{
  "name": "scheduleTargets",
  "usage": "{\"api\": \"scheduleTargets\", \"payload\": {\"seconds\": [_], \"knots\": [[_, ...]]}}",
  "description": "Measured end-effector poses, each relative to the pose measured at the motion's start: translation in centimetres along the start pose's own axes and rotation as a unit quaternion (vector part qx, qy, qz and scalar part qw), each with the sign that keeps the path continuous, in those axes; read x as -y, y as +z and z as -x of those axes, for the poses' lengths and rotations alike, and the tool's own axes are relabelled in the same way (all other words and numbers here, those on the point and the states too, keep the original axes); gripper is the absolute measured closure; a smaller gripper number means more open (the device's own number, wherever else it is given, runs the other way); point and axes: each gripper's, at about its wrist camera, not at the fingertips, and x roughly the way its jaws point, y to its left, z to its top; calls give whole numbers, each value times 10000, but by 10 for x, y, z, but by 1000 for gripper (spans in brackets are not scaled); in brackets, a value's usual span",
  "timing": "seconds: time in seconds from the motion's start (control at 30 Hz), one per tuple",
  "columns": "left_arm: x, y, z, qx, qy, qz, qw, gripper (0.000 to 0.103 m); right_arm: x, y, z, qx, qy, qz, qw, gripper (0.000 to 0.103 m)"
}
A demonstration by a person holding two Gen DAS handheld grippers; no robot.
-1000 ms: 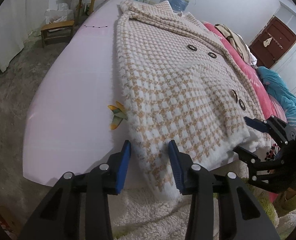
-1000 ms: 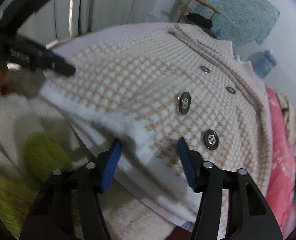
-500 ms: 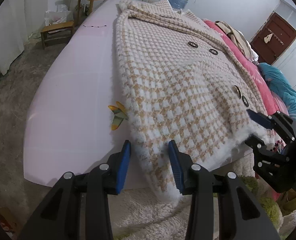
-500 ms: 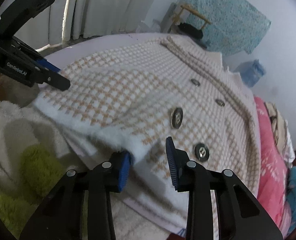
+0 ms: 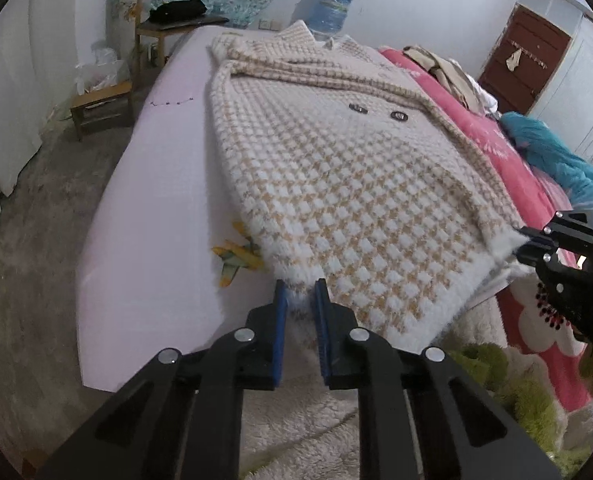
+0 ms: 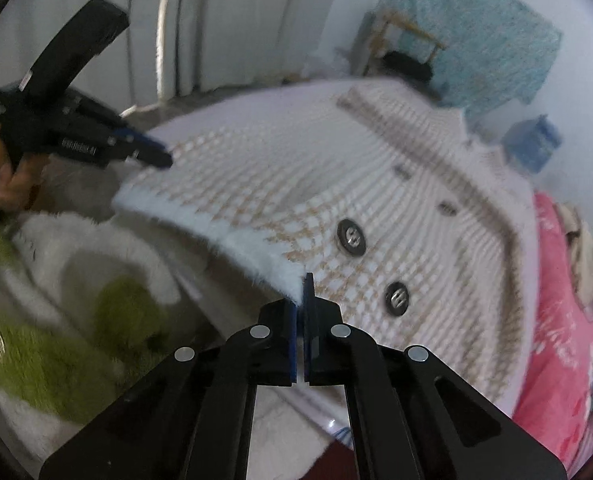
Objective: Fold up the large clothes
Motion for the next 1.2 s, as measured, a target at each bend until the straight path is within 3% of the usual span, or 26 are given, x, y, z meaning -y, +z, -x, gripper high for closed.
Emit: {"api": "scheduleTargets", "payload": {"seconds": [0.13, 0.3, 0.37, 0.43, 0.63, 0.73, 0.9, 1.07, 1.2], "knots": [[-11, -2, -13, -364, -91, 282, 9989, 89, -10, -10, -27, -341, 100, 204, 9992, 103], [-22, -4, -9, -564, -474, 551, 9958, 89, 5, -3, -21, -217, 629, -489, 9966, 96], [-23, -8, -12, -728, -589, 645, 9935, 87, 13, -6, -19, -233, 803, -726, 9939, 88], [-25, -11, -15, -841, -700, 742, 9912, 86, 14, -11, -13, -198, 948, -952, 9907, 72], [-23, -16, -22, -978, -850, 977, 9867, 77, 26, -24, 11, 78, 892, -1759, 9803, 50], [-23, -17, -24, -985, -891, 1010, 9860, 72, 49, -40, 24, 241, 816, -2520, 9640, 45], [-20, -17, -23, -957, -830, 892, 9879, 71, 105, -85, 48, 482, 276, -3989, 9153, 44], [-16, -18, -20, -924, -722, 734, 9904, 71, 129, -119, 59, 382, -420, -4627, 8847, 44], [-9, -18, -22, -884, -557, 566, 9929, 71, 135, -135, 49, 202, -576, -4937, 8675, 44]]}}
